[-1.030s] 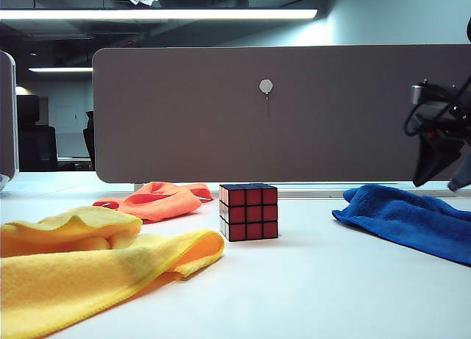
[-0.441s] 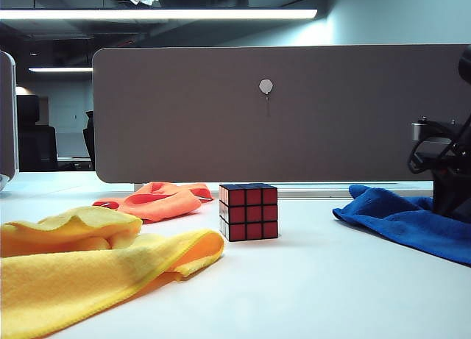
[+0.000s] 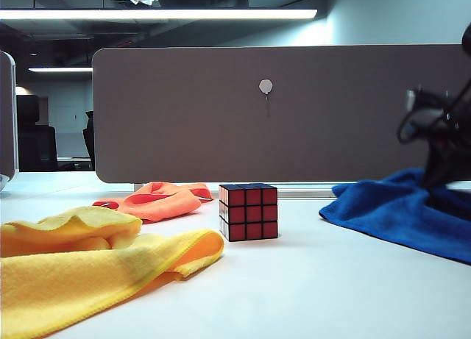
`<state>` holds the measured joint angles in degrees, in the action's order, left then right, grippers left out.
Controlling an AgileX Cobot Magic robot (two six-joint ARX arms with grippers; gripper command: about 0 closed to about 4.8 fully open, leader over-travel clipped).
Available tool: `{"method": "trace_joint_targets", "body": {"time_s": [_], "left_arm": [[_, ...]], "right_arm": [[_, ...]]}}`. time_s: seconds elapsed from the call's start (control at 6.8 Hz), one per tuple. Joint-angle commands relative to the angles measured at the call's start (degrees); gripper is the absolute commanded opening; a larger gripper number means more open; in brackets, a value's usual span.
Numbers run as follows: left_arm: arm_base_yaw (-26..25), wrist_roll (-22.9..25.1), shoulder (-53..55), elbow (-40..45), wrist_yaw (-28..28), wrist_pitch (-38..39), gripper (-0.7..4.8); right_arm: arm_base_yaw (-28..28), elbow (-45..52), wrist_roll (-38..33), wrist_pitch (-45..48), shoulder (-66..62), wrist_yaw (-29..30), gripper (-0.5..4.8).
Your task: Pick up a rag that is the same color as the top surface of the Rubik's Cube and cover the cube with it.
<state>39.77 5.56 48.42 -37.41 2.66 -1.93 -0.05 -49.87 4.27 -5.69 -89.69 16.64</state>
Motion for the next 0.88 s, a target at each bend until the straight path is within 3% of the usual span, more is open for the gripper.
{"method": "trace_joint_targets", "body": {"time_s": [0.15,0.44,0.59,0.74,0.88], "left_arm": [[0.0,0.0,-0.1,-0.2,0.2,-0.9,-0.05],[0.0,0.0,-0.1,-0.2,0.2,-1.0,-0.05],[0.0,0.0,-0.1,-0.2,0.2,-1.0,-0.05],[0.0,0.0,-0.1,-0.2,0.2,-1.0,-0.05],[0.0,0.0,-0.1,-0.2,0.2,-1.0,-0.05]], "right_arm": [[0.1,-0.7,-2.4,3.8,10.6,10.1,-0.01],[1.5,-0.8,-2.9,1.1,19.3,19.4,-0.02],[9.8,-0.8,-3.0,-6.1,25.6,28.2,-0.02],[13.4,-0.8,-3.1,-6.6,27.2,29.0,-0.02],[20.7,-0.8,-4.3,-6.4,29.9,28.0,-0.02]]}}
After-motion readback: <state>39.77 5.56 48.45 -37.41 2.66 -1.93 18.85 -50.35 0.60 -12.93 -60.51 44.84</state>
